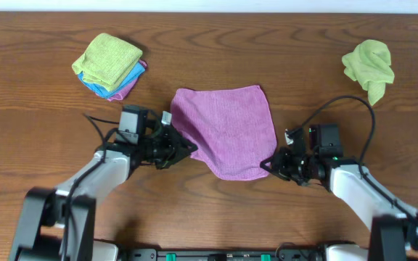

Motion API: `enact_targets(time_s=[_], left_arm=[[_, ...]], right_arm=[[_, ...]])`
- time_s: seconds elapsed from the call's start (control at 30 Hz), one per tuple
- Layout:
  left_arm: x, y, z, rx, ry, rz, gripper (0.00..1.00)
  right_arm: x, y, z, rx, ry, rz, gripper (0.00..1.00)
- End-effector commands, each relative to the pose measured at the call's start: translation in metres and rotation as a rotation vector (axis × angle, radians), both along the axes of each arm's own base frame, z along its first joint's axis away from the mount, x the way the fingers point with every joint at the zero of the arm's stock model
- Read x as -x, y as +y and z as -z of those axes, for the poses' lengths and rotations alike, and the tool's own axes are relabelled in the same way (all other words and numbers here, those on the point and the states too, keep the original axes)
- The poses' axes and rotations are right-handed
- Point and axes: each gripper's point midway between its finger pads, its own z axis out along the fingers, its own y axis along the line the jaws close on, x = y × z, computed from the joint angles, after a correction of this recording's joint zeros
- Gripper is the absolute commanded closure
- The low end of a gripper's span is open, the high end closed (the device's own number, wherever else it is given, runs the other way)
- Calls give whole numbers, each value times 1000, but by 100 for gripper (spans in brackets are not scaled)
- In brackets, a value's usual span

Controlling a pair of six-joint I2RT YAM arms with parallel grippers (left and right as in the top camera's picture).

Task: Fold the cloth
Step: 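Grasp the near corners with both grippers and fold them over the far half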

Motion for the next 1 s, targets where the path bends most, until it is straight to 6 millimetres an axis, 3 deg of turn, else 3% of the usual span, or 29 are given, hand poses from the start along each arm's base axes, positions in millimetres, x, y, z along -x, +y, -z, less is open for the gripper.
enact_targets(time_s=[0.0, 0.3, 0.53, 0.77, 0.97], left_arm=[[3, 14, -11, -20, -55, 27, 94], [42, 26, -4, -64, 73, 75, 94], [55, 27, -5, -65, 112, 96, 94], [47, 30, -19, -95, 38, 71, 94], [21, 42, -17, -187, -14, -32, 94]], right_arm=[[0, 8, -25, -44, -54, -19, 99], [37, 5, -43, -35, 11, -31, 99], [54, 3, -53, -27, 14, -42, 99], [45, -10, -53, 65, -57, -5, 99], [9, -25, -53, 165, -197, 51, 99]])
